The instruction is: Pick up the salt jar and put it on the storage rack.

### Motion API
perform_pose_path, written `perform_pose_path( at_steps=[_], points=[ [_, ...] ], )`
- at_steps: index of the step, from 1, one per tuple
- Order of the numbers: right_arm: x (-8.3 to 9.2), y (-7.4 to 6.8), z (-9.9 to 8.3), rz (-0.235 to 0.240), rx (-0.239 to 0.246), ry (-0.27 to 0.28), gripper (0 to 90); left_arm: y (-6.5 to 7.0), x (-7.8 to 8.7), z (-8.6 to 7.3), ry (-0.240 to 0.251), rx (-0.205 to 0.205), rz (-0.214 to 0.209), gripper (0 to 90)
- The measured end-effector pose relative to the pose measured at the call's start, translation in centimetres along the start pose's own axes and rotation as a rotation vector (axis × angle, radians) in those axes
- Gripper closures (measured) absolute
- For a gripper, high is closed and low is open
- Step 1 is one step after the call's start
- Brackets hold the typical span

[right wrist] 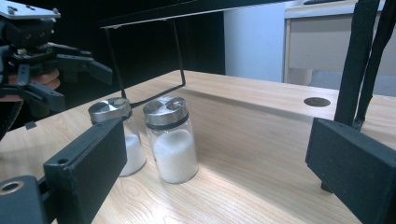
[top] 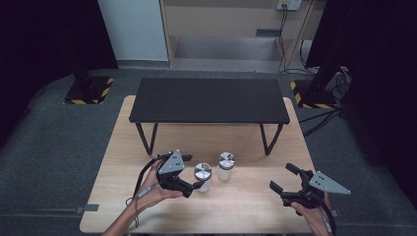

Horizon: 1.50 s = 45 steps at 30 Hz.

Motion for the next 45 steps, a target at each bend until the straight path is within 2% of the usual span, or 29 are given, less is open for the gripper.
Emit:
perform_pose_path(
  at_steps=[2,7,15,20,22,24,25,34,39,45],
  points=[
    [0.0,0.0,0.0,0.001,0.001,-0.001,5.5,-0.1,-0.4,0.0,-0.013,-0.005,0.002,5.2],
    [-0.1,0.0,0.0,0.007,0.001,-0.001,5.5,-0.2,-1.5,-0.2,-0.028,0.01,0.002,6.6],
    [-0.1,0.0,0.0,0.006,0.004,-0.002,5.5,-0.2,-3.0,-0.6,-0.038,0.018,0.007,9.7],
    [-0.1,0.0,0.0,0.007,0.004,-0.001,5.5,-0.2,-3.6,-1.1,-0.032,0.012,0.02,19.0],
    [-0.1,0.0,0.0,0.008,0.005,-0.001,5.6,-0.4,-3.6,-1.3,-0.023,0.026,0.019,21.1],
    [-0.1,0.0,0.0,0.009,0.006,-0.003,5.6,-0.7,-3.6,-1.6,-0.01,0.036,-0.006,32.6],
    [-0.1,0.0,0.0,0.009,0.007,-0.003,5.6,-0.7,-3.6,-1.6,-0.006,0.036,-0.006,33.2],
    [-0.1,0.0,0.0,0.009,0.005,-0.003,5.7,-0.5,-3.5,-1.6,-0.008,0.05,0.004,33.8],
    [-0.1,0.1,0.0,0.01,0.004,-0.002,5.7,-0.2,-3.3,-1.4,-0.022,0.041,-0.005,33.9],
    [-0.1,0.0,0.0,0.009,0.006,-0.002,5.7,0.2,-2.5,-0.8,-0.012,0.033,-0.025,33.9]
  ],
)
Point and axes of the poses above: each handheld gripper's, and its own axes: x roughly backward along the jaws, z roughly out of its top, y roughly to its right, the point moved 3 cm from there along -x, roughly forward along the jaws, and after that the axes turned 11 degrees about x, right-handed, at the moved point
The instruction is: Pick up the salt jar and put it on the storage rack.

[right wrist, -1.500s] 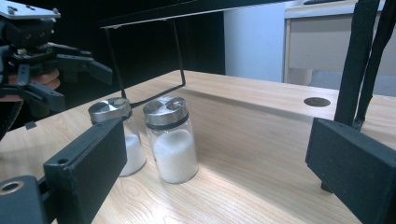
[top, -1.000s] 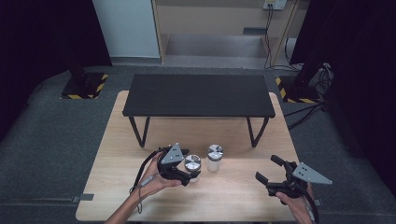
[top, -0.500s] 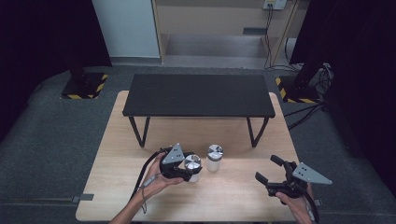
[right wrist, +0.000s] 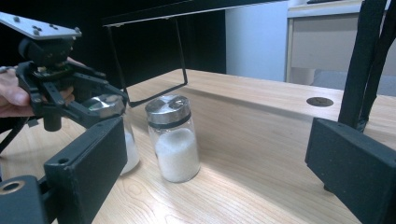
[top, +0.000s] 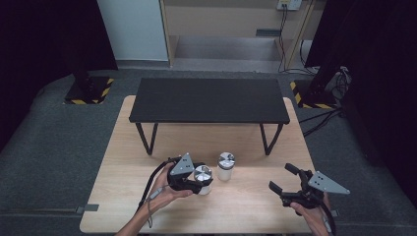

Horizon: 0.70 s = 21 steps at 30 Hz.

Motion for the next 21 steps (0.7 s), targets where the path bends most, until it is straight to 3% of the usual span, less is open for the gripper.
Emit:
perform_pose_path(
  at_steps=[21],
  points=[
    [0.0,0.0,0.0,0.0,-0.003,0.001,5.7,0.9,6.9,4.9,0.072,-0.039,-0.037,33.9]
  ],
)
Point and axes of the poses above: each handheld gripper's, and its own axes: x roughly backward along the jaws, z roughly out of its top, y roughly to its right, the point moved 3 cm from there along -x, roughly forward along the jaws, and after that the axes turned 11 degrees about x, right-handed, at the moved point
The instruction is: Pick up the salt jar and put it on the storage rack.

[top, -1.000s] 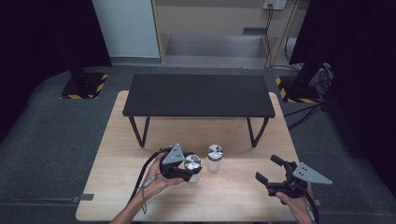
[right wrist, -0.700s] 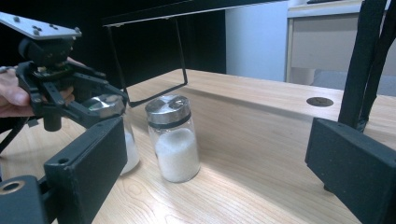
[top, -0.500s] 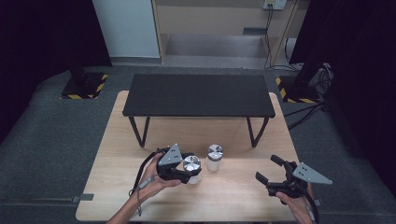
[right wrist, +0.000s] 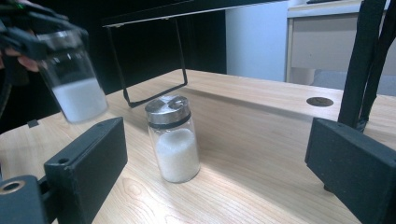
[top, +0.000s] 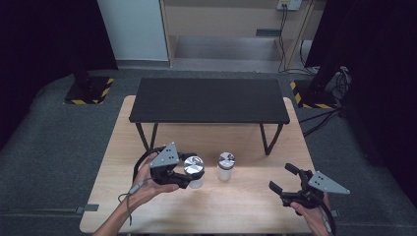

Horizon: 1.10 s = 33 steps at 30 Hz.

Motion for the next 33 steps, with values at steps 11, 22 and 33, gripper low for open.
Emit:
perform_pose_path(
  at_steps=[11,22,33],
  points=[
    [0.0,0.0,0.0,0.001,-0.002,0.002,5.8,-1.0,3.6,3.1,0.031,-0.028,-0.07,33.9],
    [0.0,0.0,-0.1,-0.001,-0.009,0.0,5.8,-2.1,7.3,6.6,0.058,-0.052,-0.039,33.9],
    [0.0,0.1,-0.1,-0.003,-0.013,0.0,5.8,-4.3,8.8,10.5,0.082,-0.027,0.083,33.9]
  ],
)
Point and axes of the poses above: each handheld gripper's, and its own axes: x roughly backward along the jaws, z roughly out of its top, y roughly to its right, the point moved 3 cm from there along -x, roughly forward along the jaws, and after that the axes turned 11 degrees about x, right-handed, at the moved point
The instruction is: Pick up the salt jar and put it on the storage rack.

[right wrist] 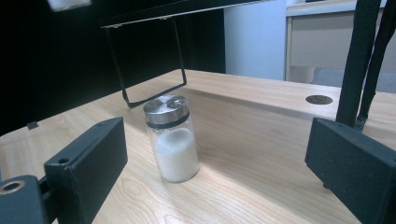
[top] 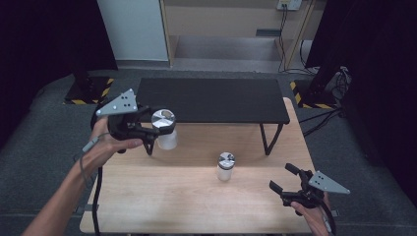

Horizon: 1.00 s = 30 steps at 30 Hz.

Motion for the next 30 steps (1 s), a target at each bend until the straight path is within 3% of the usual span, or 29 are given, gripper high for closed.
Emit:
perform_pose_path(
  at_steps=[8,13,26,30],
  points=[
    [0.1,0.1,-0.1,-0.003,-0.003,-0.002,5.8,-2.1,-1.3,2.1,0.023,0.032,0.082,33.9],
    [0.1,0.1,-0.1,-0.004,-0.003,-0.002,5.8,-3.3,-3.1,2.8,0.024,0.058,0.16,33.9],
    [0.3,0.3,-0.2,-0.013,-0.01,-0.002,5.8,-6.9,-5.4,2.2,0.063,0.14,0.261,34.3],
    [0.3,0.3,-0.3,-0.017,-0.013,-0.002,5.8,-7.5,-5.6,2.0,0.041,0.144,0.274,35.2]
  ],
)
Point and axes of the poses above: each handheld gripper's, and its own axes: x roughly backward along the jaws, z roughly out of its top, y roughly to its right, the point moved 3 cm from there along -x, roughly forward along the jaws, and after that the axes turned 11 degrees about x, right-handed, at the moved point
